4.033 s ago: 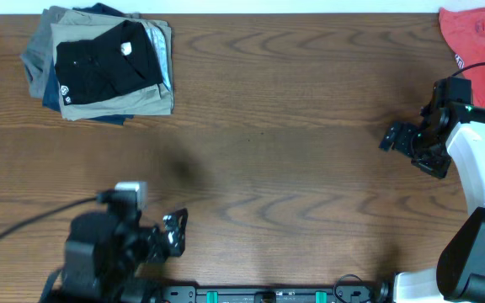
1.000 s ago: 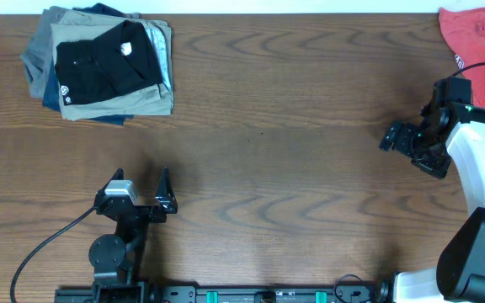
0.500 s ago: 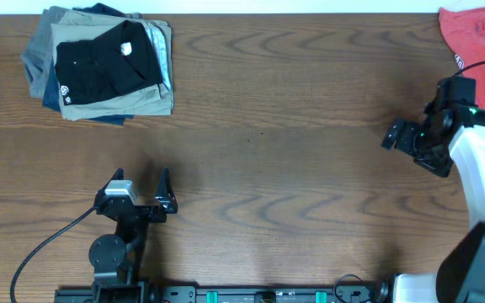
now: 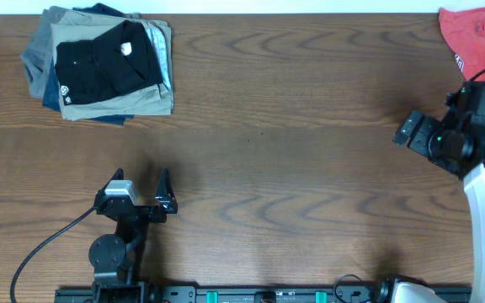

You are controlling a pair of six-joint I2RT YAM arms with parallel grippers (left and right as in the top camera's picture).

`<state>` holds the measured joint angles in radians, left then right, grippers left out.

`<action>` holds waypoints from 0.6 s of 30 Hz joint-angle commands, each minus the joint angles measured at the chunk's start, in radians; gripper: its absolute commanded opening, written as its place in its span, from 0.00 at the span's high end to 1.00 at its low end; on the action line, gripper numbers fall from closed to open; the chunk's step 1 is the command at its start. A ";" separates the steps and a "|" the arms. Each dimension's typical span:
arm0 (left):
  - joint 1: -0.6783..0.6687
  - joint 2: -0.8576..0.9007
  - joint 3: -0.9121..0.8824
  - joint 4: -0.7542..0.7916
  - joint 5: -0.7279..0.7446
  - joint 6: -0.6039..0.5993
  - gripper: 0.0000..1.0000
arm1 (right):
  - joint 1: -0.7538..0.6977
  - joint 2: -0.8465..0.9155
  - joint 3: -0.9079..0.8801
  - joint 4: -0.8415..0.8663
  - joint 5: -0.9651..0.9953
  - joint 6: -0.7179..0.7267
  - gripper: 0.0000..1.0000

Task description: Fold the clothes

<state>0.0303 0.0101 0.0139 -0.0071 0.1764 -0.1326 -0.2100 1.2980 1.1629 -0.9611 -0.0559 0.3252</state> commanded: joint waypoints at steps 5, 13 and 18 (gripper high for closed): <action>0.004 -0.006 -0.010 -0.045 0.010 0.008 0.02 | -0.005 -0.130 0.011 0.000 0.000 -0.012 0.01; 0.004 -0.006 -0.010 -0.045 0.010 0.008 0.02 | -0.005 -0.267 0.011 -0.001 0.000 -0.012 0.01; 0.004 -0.006 -0.010 -0.045 0.010 0.008 0.02 | 0.015 -0.385 0.011 -0.001 0.000 -0.012 0.01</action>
<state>0.0303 0.0101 0.0154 -0.0101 0.1764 -0.1326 -0.2092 0.9714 1.1629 -0.9611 -0.0559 0.3248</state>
